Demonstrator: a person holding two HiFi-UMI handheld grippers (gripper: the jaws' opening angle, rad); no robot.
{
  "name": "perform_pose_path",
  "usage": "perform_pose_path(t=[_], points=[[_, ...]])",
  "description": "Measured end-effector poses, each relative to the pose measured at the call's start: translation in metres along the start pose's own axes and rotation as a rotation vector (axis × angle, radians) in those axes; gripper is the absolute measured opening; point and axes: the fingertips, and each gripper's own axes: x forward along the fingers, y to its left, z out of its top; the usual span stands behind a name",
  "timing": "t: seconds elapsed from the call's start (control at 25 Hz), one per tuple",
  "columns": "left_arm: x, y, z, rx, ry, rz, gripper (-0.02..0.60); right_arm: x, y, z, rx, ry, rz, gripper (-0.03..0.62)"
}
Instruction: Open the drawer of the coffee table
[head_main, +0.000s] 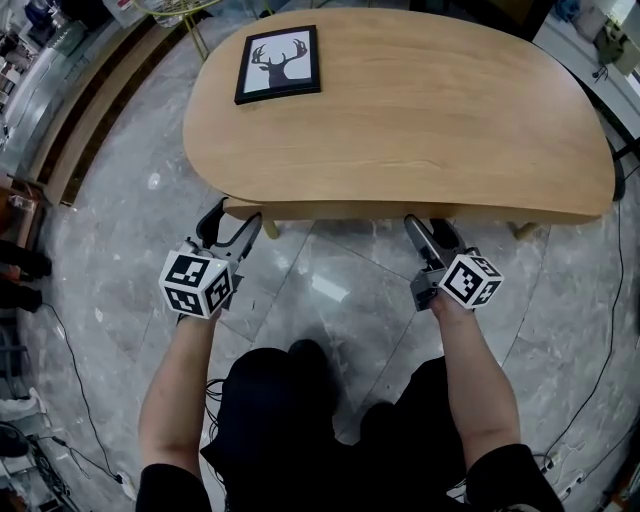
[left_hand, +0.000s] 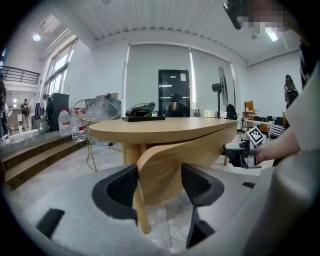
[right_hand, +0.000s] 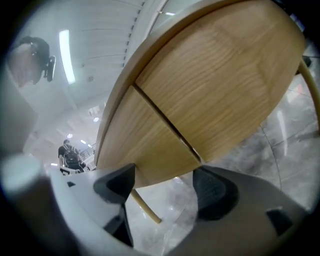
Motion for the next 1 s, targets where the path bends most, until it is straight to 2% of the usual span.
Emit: perform_pose_path(t=[0.16, 0.36, 0.48, 0.64, 0.72, 0.8, 0.88, 1.0], points=[[-0.002, -0.001, 0.002, -0.042, -0.019, -0.009, 0.272, -0.004, 0.004, 0.005, 0.070, -0.040, 0.050, 0.327], [-0.005, -0.003, 0.002, -0.024, -0.006, -0.017, 0.270, -0.007, 0.006, 0.005, 0.081, -0.047, 0.057, 0.318], [-0.008, -0.003, -0.001, -0.019, -0.009, -0.004, 0.232, -0.012, 0.004, 0.001, 0.079, -0.041, 0.056, 0.291], [-0.015, -0.006, -0.006, -0.012, -0.011, 0.002, 0.232, -0.018, 0.006, -0.006, 0.072, -0.006, 0.074, 0.303], [-0.017, -0.008, -0.007, 0.000, -0.005, -0.002, 0.232, -0.021, 0.005, -0.010, 0.041, 0.029, 0.066, 0.305], [-0.017, -0.008, -0.007, 0.013, 0.005, -0.005, 0.235, -0.026, 0.000, -0.013, -0.022, 0.074, 0.015, 0.293], [-0.018, -0.008, -0.008, 0.019, 0.011, -0.006, 0.242, -0.034, -0.008, -0.011, -0.103, 0.103, -0.056, 0.278], [-0.017, -0.009, -0.012, 0.021, 0.021, -0.009, 0.283, -0.048, -0.008, 0.002, -0.263, 0.129, -0.109, 0.303]])
